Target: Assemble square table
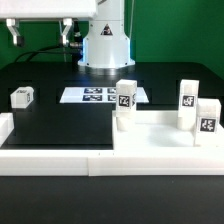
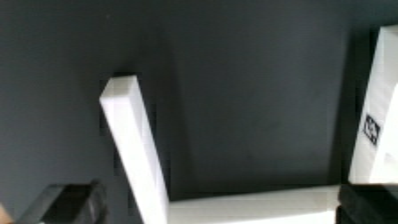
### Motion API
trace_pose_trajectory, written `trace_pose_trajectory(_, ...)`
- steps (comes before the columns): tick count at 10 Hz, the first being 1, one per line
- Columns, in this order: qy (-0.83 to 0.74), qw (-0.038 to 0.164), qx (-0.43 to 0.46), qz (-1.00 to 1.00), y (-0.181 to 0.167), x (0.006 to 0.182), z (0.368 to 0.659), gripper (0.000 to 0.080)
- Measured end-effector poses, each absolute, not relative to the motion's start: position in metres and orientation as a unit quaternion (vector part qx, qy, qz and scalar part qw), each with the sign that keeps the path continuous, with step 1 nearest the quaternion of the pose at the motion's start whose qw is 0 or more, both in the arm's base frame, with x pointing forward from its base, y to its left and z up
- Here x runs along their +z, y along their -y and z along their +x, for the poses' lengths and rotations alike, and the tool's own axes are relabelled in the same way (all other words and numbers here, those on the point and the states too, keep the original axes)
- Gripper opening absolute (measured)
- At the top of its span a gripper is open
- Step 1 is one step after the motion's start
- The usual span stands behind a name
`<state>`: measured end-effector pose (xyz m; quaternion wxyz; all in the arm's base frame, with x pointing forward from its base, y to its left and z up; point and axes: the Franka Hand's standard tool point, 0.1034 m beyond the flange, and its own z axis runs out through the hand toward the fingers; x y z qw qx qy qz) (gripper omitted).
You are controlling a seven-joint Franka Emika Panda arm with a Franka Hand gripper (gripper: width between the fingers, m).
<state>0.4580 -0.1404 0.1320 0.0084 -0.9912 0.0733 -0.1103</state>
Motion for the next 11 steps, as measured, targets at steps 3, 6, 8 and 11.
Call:
trace_pose_trajectory(3, -0.056, 0.024, 0.01, -0.998, 0.164, 0.085, 0.446, 0.0649)
trace_pose_trajectory(6, -0.042, 0.025, 0.121, -0.991, 0.213, 0.064, 0.42, 0.0649)
trace_pose_trajectory(8, -0.018, 0.01, 0.166, -0.986, 0.226, 0.056, 0.419, 0.0649)
trace_pose_trajectory(11, -0.018, 0.025, 0.226, -0.974, 0.214, 0.051, 0.41, 0.0649)
